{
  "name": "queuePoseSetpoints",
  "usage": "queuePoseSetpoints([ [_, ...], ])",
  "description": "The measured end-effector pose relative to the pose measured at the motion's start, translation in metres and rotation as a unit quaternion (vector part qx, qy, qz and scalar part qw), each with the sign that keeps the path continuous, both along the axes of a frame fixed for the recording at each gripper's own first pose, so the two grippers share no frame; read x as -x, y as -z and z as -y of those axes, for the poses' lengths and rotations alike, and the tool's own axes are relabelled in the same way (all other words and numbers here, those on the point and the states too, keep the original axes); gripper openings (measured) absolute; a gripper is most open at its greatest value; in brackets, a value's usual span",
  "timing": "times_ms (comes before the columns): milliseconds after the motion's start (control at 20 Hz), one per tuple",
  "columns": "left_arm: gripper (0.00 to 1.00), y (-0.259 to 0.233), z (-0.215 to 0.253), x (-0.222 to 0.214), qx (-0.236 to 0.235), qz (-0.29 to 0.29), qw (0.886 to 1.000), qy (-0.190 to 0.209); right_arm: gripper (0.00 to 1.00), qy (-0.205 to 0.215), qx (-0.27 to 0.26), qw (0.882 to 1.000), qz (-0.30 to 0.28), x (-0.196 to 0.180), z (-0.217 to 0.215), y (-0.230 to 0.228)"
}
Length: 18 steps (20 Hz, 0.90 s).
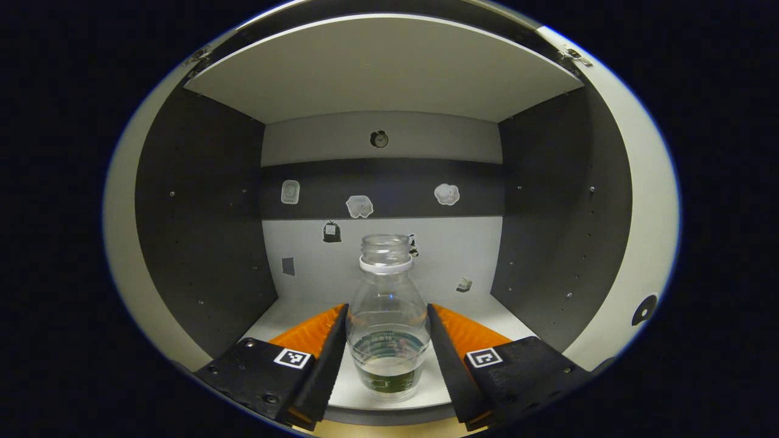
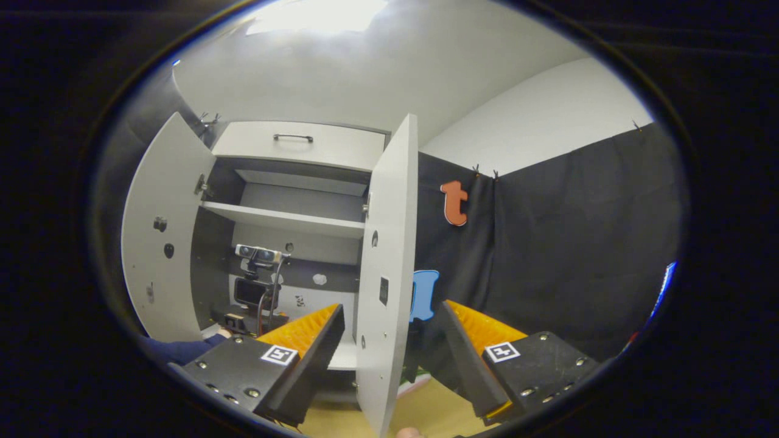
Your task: Grasp the bottle in the cabinet with the left hand and place it on the coaster, then close the right door with the right hand and the left door with the left hand.
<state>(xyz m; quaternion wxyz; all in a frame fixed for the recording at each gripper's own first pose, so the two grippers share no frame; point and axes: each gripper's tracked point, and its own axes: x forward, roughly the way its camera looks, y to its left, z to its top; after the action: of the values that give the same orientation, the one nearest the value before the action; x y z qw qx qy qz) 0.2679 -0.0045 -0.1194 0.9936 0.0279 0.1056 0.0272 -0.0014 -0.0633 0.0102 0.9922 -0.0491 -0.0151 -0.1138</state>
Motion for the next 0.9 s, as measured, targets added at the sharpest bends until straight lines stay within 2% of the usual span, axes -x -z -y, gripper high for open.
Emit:
queuePoseSetpoints([
  [250,0.77,-0.008,0.005,0.02,0.005,-0.003,1.0,0.02,0.96,-0.011,-0.005,1.0,0.002,0.0,0.0,-0.003],
  [450,0.77,-0.02,0.01,0.071,0.015,0.002,0.998,0.056,0.96,-0.027,-0.011,1.0,0.004,0.001,-0.001,-0.005],
  [600,0.77,-0.021,0.015,0.112,0.019,0.013,0.995,0.102,0.95,-0.04,-0.016,0.999,0.005,0.004,-0.002,-0.009],
  [700,0.77,-0.013,0.01,0.137,0.013,0.014,0.993,0.119,0.96,-0.044,-0.018,0.999,0.008,0.007,0.0,-0.012],
  [900,0.77,0.035,-0.001,0.181,0.027,-0.03,0.989,0.142,0.96,-0.05,-0.019,0.998,0.013,0.012,0.005,-0.017],
])
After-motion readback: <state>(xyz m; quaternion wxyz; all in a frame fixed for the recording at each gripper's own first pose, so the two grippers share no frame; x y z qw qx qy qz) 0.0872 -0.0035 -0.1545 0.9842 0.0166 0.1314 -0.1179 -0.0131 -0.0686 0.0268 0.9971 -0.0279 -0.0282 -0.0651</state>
